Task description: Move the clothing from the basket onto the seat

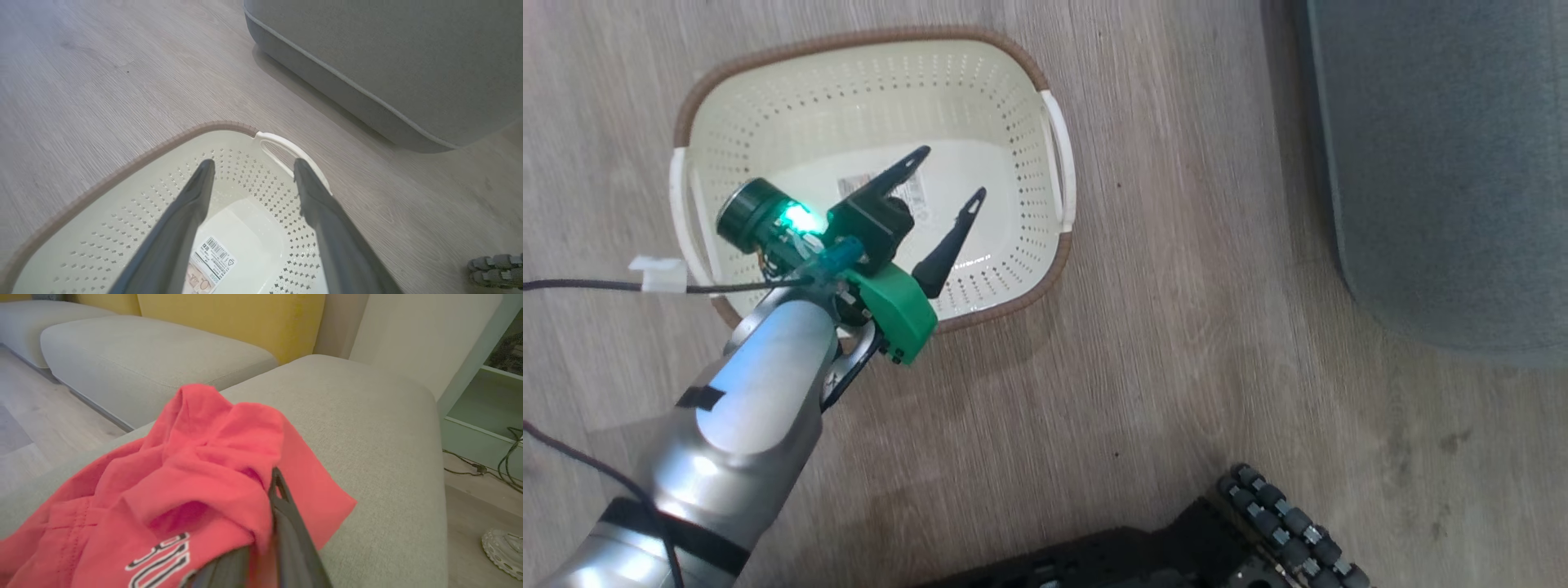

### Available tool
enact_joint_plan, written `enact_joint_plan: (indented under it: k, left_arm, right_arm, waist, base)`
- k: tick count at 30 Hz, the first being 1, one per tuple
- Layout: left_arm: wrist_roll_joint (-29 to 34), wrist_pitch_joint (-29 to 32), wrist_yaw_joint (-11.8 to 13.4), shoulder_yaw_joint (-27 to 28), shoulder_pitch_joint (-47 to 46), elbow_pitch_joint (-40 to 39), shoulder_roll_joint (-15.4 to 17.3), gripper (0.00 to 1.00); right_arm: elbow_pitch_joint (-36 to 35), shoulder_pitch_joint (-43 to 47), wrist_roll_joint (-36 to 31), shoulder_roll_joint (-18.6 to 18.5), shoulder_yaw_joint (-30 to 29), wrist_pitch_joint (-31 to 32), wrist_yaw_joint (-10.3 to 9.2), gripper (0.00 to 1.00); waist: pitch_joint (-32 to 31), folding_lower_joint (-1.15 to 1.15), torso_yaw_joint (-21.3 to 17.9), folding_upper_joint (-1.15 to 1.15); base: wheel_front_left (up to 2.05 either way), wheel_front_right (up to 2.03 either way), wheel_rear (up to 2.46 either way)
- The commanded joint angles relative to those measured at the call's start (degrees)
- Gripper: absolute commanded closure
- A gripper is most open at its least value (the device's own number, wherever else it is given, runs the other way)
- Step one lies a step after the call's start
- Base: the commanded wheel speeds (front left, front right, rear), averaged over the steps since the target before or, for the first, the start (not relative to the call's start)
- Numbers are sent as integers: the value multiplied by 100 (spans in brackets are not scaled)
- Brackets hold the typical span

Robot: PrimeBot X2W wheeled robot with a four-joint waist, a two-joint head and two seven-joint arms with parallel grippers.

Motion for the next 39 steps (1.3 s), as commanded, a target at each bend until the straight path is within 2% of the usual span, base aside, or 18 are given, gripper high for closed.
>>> enact_joint_plan:
  k: [1,8,14,19,21,27,32,39]
  left_arm:
    - [-26,-55,27,172,153,-117,80,0]
    - [-58,-55,19,245,287,-24,-82,0]
    - [-93,-55,14,397,515,73,-240,0]
    - [-121,-55,39,660,737,107,-382,0]
    - [-119,-55,44,765,840,119,-430,0]
    - [-98,-55,62,1103,1135,155,-575,0]
    - [-76,-55,76,1395,1370,204,-677,0]
    - [-7,-55,143,1869,1658,214,-767,0]
  right_arm:
    - [-97,151,32,-183,44,-119,-2,0]
    - [606,675,311,-348,409,-565,-2,0]
    - [1297,1265,777,-517,1279,-1215,-2,0]
    - [1352,1865,1305,-341,2004,-1465,-2,0]
    - [1184,2132,1436,-241,2377,-1485,-2,0]
    - [-54,3033,2044,127,3247,-1492,-2,0]
    - [-792,3632,2454,418,3909,-1493,-2,0]
    - [-1758,4192,2559,911,4613,-1493,-2,0]
  waist:
    - [-125,0,17,0]
    - [-518,0,69,0]
    - [-1008,0,126,0]
    - [-1448,0,218,0]
    - [-1619,0,272,0]
    - [-2121,0,529,0]
    - [-2475,0,777,0]
    - [-2920,0,1151,0]
  base:
    - [0,0,0]
    - [0,0,0]
    - [0,0,0]
    - [0,0,0]
    - [0,0,0]
    - [0,0,0]
    - [0,0,0]
    - [0,0,0]
